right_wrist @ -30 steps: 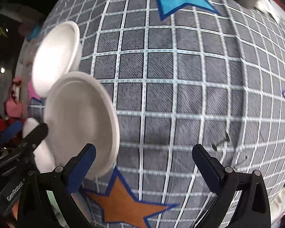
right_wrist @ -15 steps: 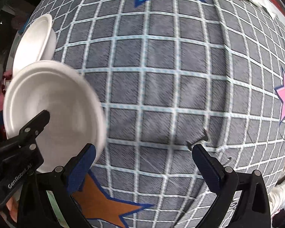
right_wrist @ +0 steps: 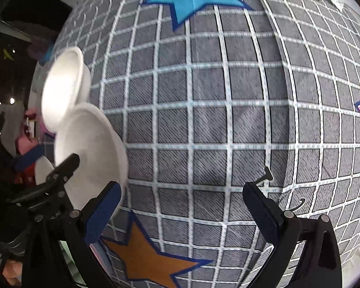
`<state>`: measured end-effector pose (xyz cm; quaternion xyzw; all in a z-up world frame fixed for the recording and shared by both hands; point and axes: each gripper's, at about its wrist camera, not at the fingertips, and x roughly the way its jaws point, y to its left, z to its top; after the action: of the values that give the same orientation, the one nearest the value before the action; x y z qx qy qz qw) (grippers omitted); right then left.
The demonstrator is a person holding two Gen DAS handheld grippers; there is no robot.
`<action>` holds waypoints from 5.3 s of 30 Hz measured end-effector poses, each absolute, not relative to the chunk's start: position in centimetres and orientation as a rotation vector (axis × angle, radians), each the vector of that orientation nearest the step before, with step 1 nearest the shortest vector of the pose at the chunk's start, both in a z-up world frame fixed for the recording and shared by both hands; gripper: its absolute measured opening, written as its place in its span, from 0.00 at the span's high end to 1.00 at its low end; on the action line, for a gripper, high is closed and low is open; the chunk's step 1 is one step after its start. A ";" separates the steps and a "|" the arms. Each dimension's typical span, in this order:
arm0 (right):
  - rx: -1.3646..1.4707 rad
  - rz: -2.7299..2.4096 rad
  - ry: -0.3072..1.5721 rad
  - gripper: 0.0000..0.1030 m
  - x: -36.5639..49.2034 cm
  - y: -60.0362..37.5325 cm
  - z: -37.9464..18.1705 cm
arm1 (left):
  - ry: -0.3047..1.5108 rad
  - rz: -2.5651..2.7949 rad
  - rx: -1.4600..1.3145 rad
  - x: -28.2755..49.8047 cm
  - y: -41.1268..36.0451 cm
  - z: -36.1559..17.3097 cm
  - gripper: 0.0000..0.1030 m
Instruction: Organize plates and bowls
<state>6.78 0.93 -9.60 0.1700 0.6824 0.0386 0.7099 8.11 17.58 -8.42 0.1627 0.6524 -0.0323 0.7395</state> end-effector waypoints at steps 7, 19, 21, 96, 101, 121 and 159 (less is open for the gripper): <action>0.380 0.121 1.524 0.01 9.0 2.2 -9.5 | 1.498 -0.080 0.321 9.8 19.1 -10.8 0.34; 0.440 0.199 1.629 0.76 8.1 6.4 -12.6 | 1.570 -0.192 0.377 9.4 17.2 -12.7 0.73; 0.401 0.184 1.631 0.76 7.2 6.5 -12.5 | 1.566 -0.211 0.396 8.7 16.2 -12.5 0.73; 0.307 0.123 1.545 0.06 0.1 6.9 -5.0 | 1.506 0.037 0.148 8.1 36.8 -7.0 0.23; 0.232 0.184 1.581 0.06 2.2 12.9 -6.2 | 1.515 0.082 0.121 10.1 41.3 -8.6 0.23; 0.184 0.228 1.684 0.58 5.3 19.8 -12.0 | 1.616 -0.043 0.140 15.4 45.3 -13.8 0.62; 0.269 0.270 1.686 0.79 -3.7 5.6 -8.9 | 1.643 -0.145 0.202 6.5 30.3 -8.2 0.65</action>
<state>-3.66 5.59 -8.89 0.1185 0.7418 0.1189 0.6493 6.47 30.26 -8.22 0.0898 0.7304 -0.0644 0.6741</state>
